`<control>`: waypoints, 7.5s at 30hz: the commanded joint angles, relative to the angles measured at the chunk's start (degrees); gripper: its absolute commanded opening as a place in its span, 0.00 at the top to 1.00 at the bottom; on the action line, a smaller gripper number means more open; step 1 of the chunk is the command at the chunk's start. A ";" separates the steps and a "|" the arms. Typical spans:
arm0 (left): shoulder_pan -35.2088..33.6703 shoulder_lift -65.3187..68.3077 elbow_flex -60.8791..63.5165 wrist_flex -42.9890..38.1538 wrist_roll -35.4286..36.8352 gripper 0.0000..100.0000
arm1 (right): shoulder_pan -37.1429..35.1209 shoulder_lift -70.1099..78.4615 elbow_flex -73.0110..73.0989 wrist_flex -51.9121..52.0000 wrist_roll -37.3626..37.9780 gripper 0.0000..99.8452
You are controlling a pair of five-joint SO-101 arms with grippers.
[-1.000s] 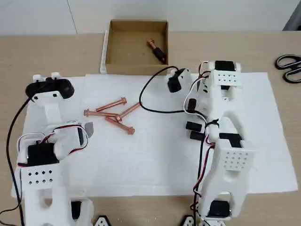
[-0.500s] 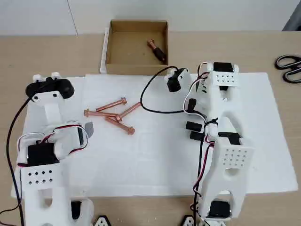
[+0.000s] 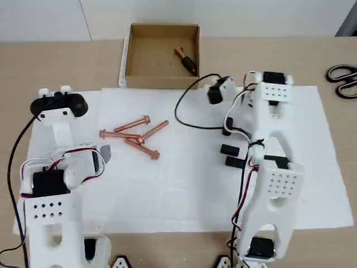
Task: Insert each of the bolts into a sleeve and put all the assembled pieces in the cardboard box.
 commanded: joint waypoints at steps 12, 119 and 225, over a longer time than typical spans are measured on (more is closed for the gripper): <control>0.26 -0.26 -2.59 -0.18 -0.18 0.77 | 1.10 -10.68 -13.27 4.44 -11.87 0.99; 4.31 30.24 -33.63 10.73 -6.95 0.78 | -20.88 -39.16 17.05 5.58 -45.54 1.00; 6.42 72.44 -81.54 25.93 19.08 0.99 | -12.18 -47.78 27.16 5.05 -45.63 0.99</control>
